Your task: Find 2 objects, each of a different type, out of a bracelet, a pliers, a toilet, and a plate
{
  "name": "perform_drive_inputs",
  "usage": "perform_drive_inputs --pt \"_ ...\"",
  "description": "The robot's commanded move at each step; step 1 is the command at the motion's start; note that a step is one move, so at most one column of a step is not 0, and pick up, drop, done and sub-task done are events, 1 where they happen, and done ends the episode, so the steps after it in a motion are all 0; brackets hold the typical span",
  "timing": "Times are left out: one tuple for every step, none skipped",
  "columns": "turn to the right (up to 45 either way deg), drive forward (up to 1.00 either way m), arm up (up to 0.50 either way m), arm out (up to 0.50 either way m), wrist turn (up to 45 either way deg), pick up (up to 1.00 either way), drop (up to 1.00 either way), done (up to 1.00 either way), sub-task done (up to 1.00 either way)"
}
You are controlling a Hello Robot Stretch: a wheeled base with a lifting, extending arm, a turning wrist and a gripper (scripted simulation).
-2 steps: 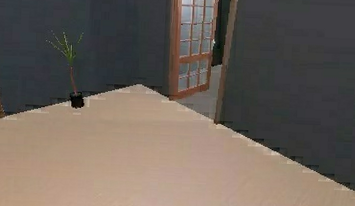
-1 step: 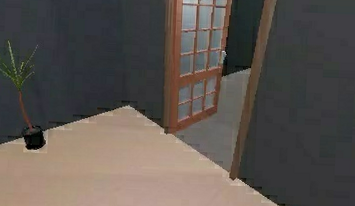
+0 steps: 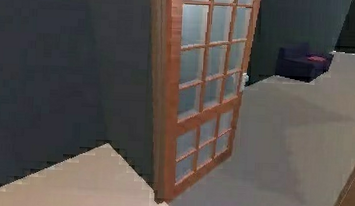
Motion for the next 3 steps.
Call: perform_drive_inputs --pt "6.0 0.00 0.00 0.00 0.0 0.00 0.00 0.00 0.00" --pt "0.0 0.80 0.00 0.00 0.0 0.00 0.00 0.00 0.00" --pt "36.0 0.00 0.00 0.00 0.0 0.00 0.00 0.00 0.00"
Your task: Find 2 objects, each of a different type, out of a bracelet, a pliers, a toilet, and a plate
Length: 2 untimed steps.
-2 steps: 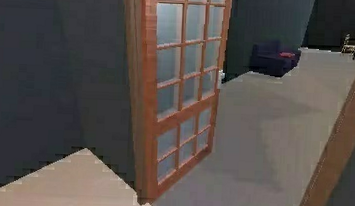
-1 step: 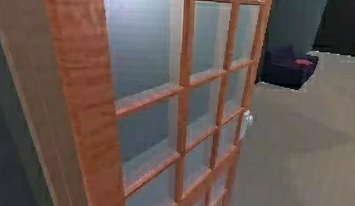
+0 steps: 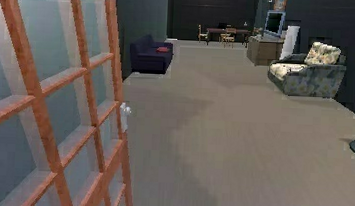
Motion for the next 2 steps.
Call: perform_drive_inputs --pt "0.0 0.30 0.00 0.00 0.0 0.00 0.00 0.00 0.00" --pt "18.0 0.00 0.00 0.00 0.0 0.00 0.00 0.00 0.00"
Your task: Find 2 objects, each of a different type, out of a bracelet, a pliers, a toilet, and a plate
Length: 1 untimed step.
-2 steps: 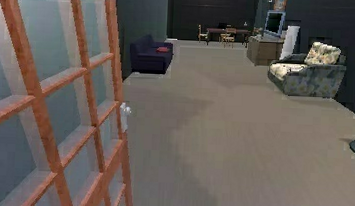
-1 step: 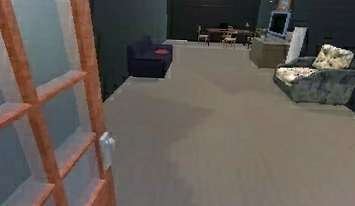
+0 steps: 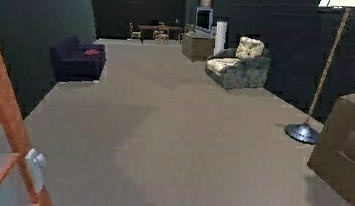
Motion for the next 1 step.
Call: perform_drive_inputs --pt "0.0 1.00 0.00 0.00 0.0 0.00 0.00 0.00 0.00"
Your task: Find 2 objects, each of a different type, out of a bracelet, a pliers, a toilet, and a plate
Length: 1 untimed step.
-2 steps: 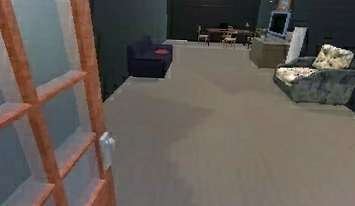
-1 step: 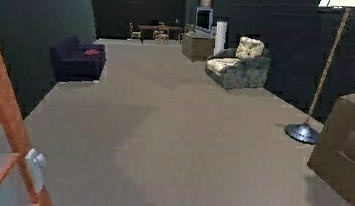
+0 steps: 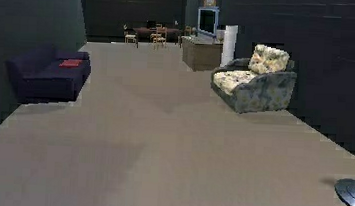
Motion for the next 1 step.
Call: perform_drive_inputs --pt "0.0 1.00 0.00 0.00 0.0 0.00 0.00 0.00 0.00"
